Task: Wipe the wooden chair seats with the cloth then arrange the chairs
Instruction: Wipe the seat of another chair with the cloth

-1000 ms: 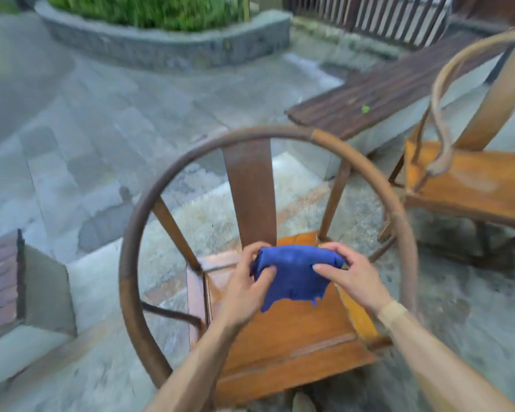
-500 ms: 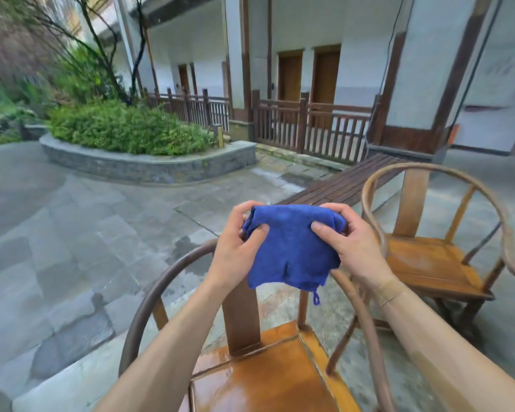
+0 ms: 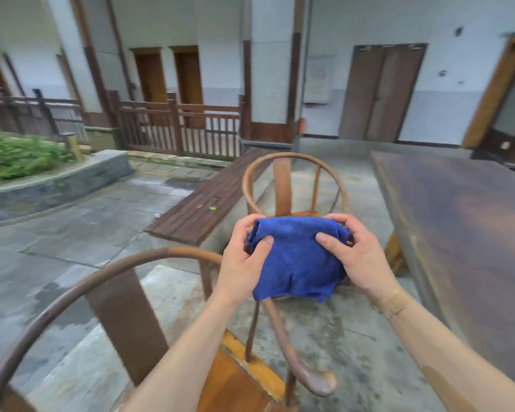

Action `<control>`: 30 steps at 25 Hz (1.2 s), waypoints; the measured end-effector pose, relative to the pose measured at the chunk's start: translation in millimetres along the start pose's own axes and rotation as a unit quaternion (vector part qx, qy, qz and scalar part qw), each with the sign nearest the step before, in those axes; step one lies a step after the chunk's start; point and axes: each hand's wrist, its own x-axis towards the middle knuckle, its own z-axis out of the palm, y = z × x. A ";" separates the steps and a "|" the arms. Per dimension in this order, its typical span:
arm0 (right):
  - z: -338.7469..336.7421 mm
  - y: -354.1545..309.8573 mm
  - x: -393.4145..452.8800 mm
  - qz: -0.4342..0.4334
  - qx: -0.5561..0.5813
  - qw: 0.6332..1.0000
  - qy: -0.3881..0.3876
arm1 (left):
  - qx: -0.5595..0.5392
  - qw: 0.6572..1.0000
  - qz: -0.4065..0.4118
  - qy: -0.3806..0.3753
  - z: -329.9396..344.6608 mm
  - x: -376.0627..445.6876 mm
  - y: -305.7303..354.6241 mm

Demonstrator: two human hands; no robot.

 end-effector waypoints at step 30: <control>-322.1 175.1 236.6 0.053 -0.053 0.991 0.114 | 0.046 0.997 -0.013 -0.058 367.0 250.3 -145.9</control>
